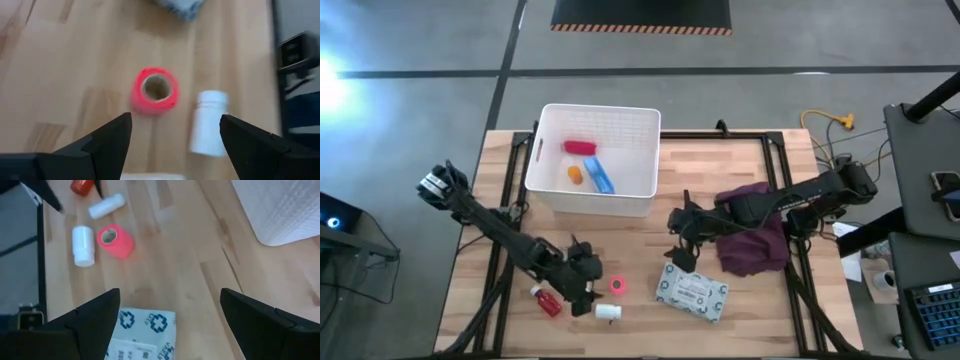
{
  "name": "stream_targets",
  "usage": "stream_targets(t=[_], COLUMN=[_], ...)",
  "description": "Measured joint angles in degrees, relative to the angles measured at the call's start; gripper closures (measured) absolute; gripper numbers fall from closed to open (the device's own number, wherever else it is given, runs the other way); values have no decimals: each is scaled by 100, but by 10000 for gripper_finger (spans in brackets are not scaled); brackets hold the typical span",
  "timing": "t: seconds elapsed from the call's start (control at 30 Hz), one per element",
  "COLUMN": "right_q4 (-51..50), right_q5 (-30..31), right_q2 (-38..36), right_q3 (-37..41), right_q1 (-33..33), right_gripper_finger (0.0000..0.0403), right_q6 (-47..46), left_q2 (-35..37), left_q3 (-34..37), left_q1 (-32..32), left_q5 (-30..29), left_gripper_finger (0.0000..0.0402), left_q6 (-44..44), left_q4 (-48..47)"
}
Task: Pick & place medical supplies in basket/bin
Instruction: Put the pink bandage into the white bin
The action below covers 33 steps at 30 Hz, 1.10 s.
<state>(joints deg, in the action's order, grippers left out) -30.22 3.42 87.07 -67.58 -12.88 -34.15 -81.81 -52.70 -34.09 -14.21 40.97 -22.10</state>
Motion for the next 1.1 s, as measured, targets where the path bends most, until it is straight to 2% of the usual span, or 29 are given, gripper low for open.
stream_targets(t=[0.13,0.27,0.43,0.63,0.8,0.93,1.1], right_q4=[-304,-591,-690,-690,-691,-695,-693], right_q5=[433,898,987,1030,1028,1030,1191], right_q2=[0,0,0,0,0,-2,-4], right_q3=[-161,-228,-226,-224,-220,-215,-205], right_q1=[-167,-300,-312,-311,-310,-298,-227], right_gripper_finger=[69,69,69,69,69,69,69], right_q6=[-108,-110,-190,-234,-234,-213,-189], left_q2=[-309,-810,-1566,-2134,-2297,-2161,-1916], left_q3=[236,151,-247,-645,-635,-448,-289], left_q1=[2,2,7,78,234,232,230], left_q5=[-387,-555,-568,-1099,-1053,-893,-871], left_gripper_finger=[121,121,121,121,121,123,160], left_q6=[-28,-512,-602,-535,-529,-280,-271], left_q4=[468,817,709,704,689,543,476])
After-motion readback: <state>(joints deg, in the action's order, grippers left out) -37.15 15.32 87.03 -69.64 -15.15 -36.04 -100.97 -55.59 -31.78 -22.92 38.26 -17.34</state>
